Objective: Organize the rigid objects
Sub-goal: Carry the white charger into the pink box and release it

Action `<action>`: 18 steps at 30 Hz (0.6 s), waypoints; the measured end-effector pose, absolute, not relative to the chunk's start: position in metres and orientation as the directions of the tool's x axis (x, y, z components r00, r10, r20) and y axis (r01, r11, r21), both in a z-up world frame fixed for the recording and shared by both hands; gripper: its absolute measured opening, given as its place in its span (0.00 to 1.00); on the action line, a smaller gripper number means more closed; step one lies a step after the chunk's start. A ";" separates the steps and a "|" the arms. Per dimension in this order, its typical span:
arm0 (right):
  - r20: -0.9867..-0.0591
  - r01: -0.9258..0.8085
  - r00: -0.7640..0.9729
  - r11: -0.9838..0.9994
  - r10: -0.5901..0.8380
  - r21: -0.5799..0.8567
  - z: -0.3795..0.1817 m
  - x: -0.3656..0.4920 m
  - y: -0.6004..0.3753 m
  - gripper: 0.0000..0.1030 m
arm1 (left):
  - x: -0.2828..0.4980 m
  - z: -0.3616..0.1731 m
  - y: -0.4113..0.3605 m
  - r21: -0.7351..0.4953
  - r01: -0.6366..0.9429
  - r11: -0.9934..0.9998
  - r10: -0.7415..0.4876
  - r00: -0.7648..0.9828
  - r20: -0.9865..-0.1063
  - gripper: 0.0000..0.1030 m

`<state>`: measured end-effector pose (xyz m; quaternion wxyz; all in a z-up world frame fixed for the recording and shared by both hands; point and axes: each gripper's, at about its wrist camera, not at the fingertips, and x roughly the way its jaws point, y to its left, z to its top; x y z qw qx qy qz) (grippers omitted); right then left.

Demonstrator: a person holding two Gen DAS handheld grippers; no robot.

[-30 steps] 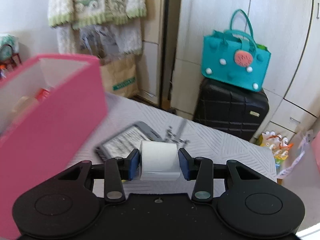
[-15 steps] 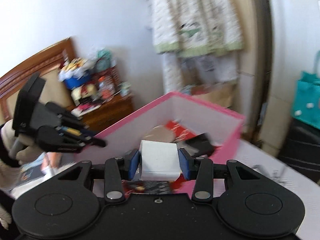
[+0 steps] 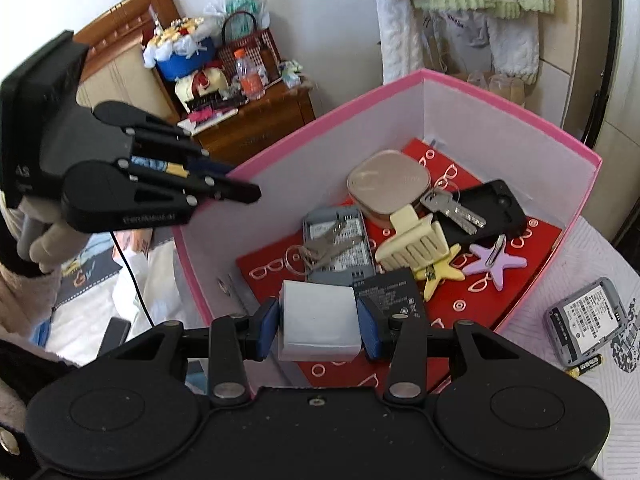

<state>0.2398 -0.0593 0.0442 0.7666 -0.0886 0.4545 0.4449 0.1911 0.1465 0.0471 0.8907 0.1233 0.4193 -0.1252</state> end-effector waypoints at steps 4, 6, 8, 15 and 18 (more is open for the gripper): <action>-0.770 -0.760 0.215 0.599 0.600 0.254 0.052 0.239 -0.066 0.46 | 0.191 0.047 0.147 0.113 0.325 0.939 -0.120 0.618 -0.777 0.08; -0.752 -0.755 0.235 0.603 0.616 0.258 0.058 0.237 -0.072 0.46 | 0.191 0.047 0.147 0.111 0.323 0.940 -0.121 0.618 -0.777 0.08; -0.727 -0.743 0.270 0.617 0.631 0.260 0.065 0.235 -0.083 0.47 | 0.191 0.047 0.149 0.107 0.323 0.940 -0.124 0.618 -0.776 0.08; -0.623 -0.638 0.455 0.721 0.636 0.270 0.096 0.238 -0.137 0.50 | 0.192 0.047 0.151 0.108 0.323 0.940 -0.124 0.619 -0.776 0.08; -0.599 -0.564 0.544 0.784 0.588 0.258 0.100 0.242 -0.164 0.51 | 0.192 0.047 0.149 0.107 0.322 0.940 -0.124 0.618 -0.776 0.08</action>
